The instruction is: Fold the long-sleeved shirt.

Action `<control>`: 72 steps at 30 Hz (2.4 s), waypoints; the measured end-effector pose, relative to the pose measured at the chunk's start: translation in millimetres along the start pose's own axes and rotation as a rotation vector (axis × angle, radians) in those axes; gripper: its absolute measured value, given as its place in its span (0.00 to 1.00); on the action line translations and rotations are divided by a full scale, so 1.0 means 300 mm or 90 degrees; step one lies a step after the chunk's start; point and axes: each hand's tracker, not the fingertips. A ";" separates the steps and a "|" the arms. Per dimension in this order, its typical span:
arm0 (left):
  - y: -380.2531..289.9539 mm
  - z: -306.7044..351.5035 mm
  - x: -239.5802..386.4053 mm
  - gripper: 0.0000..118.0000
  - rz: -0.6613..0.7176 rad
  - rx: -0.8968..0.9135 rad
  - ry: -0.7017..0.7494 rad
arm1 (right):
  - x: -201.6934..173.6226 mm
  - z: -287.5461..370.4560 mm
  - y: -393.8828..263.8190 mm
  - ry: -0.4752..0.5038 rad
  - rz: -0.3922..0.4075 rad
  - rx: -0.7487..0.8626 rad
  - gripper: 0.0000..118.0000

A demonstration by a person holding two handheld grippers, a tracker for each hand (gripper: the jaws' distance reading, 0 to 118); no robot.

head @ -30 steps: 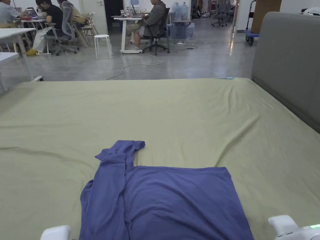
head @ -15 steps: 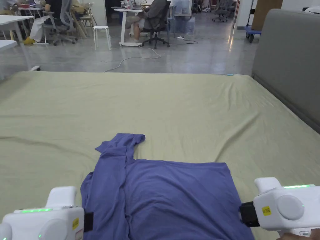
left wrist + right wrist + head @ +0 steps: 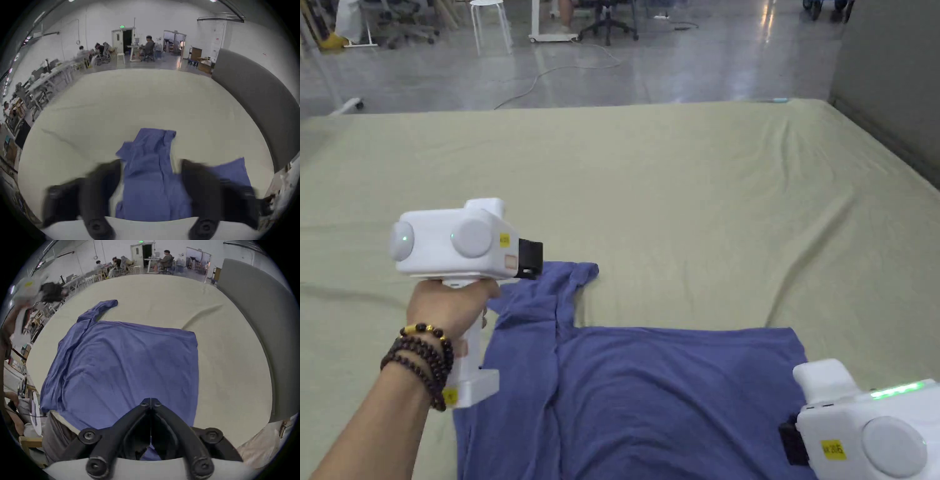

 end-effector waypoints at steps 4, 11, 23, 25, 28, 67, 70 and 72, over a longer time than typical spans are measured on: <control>0.104 -0.290 0.026 0.90 -0.031 -0.052 0.013 | -0.011 -0.080 0.054 0.008 0.004 -0.018 0.00; 0.135 -0.610 0.008 0.88 0.008 -0.131 0.027 | -0.004 -0.141 0.051 0.024 -0.008 -0.036 0.00; 0.133 -0.415 0.012 0.02 0.001 -0.054 0.008 | 0.041 -0.167 0.048 0.021 -0.014 -0.050 0.00; 0.114 -0.300 0.005 0.02 0.008 -0.023 -0.006 | 0.038 -0.147 0.039 0.020 -0.012 -0.045 0.00; 0.036 -0.106 0.014 0.02 0.001 0.013 -0.011 | 0.028 -0.105 0.021 0.019 0.000 -0.037 0.00; -0.560 0.323 -0.130 0.00 0.152 0.079 -0.047 | -0.062 0.167 -0.199 0.052 0.046 0.052 0.00; -0.463 0.191 -0.133 0.70 0.139 0.055 -0.052 | -0.054 0.150 -0.196 0.052 0.039 0.044 0.00; -0.407 0.068 -0.163 0.94 0.173 -0.007 -0.034 | -0.042 0.135 -0.192 0.052 0.031 0.036 0.00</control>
